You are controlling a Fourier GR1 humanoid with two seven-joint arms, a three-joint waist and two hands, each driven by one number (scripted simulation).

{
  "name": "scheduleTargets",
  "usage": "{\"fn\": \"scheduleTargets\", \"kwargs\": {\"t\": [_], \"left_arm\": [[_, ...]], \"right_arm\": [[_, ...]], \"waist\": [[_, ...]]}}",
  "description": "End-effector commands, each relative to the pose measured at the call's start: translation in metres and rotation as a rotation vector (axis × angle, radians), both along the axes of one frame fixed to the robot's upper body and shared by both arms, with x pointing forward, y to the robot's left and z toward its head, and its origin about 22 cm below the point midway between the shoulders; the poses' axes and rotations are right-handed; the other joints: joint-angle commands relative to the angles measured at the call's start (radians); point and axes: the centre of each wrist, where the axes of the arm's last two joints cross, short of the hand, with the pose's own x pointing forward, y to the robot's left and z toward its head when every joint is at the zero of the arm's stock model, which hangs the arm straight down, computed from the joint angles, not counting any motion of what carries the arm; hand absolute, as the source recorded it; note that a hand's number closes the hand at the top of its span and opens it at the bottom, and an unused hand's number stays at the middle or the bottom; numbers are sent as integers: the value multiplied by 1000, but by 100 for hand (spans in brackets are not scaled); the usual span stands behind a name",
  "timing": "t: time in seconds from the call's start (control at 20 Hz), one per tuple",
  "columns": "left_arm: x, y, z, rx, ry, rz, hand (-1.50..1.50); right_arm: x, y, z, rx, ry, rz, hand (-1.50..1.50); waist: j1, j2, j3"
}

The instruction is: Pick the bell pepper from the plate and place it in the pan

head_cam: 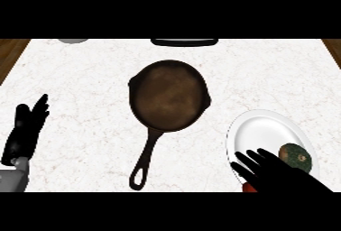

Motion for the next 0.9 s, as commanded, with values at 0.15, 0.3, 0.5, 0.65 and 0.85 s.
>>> {"fn": "scheduleTargets", "kwargs": {"t": [0.15,0.3,0.5,0.65,0.85], "left_arm": [[1,17,-4,3,-16,-10,0],[5,16,1,-7,-9,3,0],[19,7,7,3,-20,12,0],[4,7,-19,0,-7,-8,0],[12,20,12,-2,-1,10,0]], "right_arm": [[1,21,-27,-50,-14,3,-150],[8,9,-43,-66,13,3,-150],[15,8,-35,-41,15,-1,-150],[25,12,-41,-27,-1,9,-150],[6,8,-32,-57,11,11,-150]], "waist": [[-3,1,0],[-3,1,0],[-5,1,0],[-2,1,0],[-5,0,0]]}}
